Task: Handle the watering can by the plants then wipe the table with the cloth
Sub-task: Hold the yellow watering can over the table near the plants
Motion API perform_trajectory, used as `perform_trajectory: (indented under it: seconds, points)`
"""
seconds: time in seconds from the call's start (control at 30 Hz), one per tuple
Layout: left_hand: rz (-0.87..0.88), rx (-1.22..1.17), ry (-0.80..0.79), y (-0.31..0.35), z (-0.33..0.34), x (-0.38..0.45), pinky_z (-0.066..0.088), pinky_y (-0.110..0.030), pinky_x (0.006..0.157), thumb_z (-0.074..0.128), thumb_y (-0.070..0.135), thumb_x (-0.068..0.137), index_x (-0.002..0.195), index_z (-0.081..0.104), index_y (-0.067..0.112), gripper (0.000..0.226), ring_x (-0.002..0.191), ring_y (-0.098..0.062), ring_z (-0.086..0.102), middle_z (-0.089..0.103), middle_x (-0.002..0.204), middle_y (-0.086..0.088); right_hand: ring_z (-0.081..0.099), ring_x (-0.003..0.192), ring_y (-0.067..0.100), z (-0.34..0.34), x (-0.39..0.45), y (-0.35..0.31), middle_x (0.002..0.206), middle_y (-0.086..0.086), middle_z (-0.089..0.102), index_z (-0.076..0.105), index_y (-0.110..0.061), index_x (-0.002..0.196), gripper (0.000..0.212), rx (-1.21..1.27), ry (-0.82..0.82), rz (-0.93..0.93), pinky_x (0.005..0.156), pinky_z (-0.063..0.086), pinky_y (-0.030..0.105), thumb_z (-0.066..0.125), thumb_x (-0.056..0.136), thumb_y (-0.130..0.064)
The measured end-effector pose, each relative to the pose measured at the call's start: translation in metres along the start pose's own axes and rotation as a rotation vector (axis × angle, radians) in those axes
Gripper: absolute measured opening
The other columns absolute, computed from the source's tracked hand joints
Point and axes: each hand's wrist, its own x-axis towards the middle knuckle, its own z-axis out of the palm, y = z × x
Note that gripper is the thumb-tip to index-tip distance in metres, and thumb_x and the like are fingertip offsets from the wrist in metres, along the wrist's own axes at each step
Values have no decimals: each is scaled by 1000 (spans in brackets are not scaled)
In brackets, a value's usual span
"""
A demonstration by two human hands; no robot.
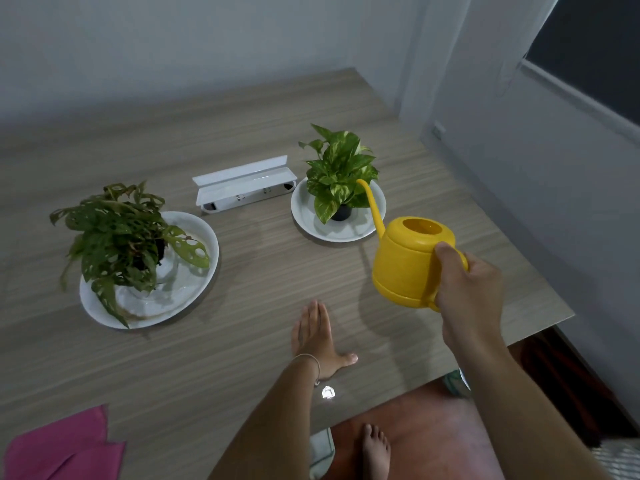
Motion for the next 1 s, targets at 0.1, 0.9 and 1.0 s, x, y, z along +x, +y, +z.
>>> perform_trajectory:
  seconds: [0.1, 0.9, 1.0]
  points:
    - [0, 7, 8, 0, 1, 1, -11, -44, 121, 61, 71, 75, 150, -28, 16, 129, 146, -20, -32, -36, 158, -2, 39, 41, 0, -4, 2, 0, 39, -17, 37, 48, -35, 42, 48, 14, 23, 18, 54, 30, 30, 58, 87, -48]
    - [13, -6, -4, -4, 4, 6, -15, -43, 119, 63, 70, 76, 149, -30, 15, 131, 145, -22, -34, -39, 156, -3, 39, 42, -1, 37, 22, -14, 40, -18, 37, 39, -29, 48, 53, 68, -19, -49, 51, 33, 27, 61, 94, -41]
    - [18, -3, 5, -5, 5, 6, -16, -43, 118, 63, 70, 76, 149, -30, 15, 130, 144, -21, -35, -39, 156, -3, 41, 43, -1, 37, 18, -9, 41, -17, 40, 38, -23, 58, 49, 48, -8, -40, 54, 34, 31, 61, 97, -41]
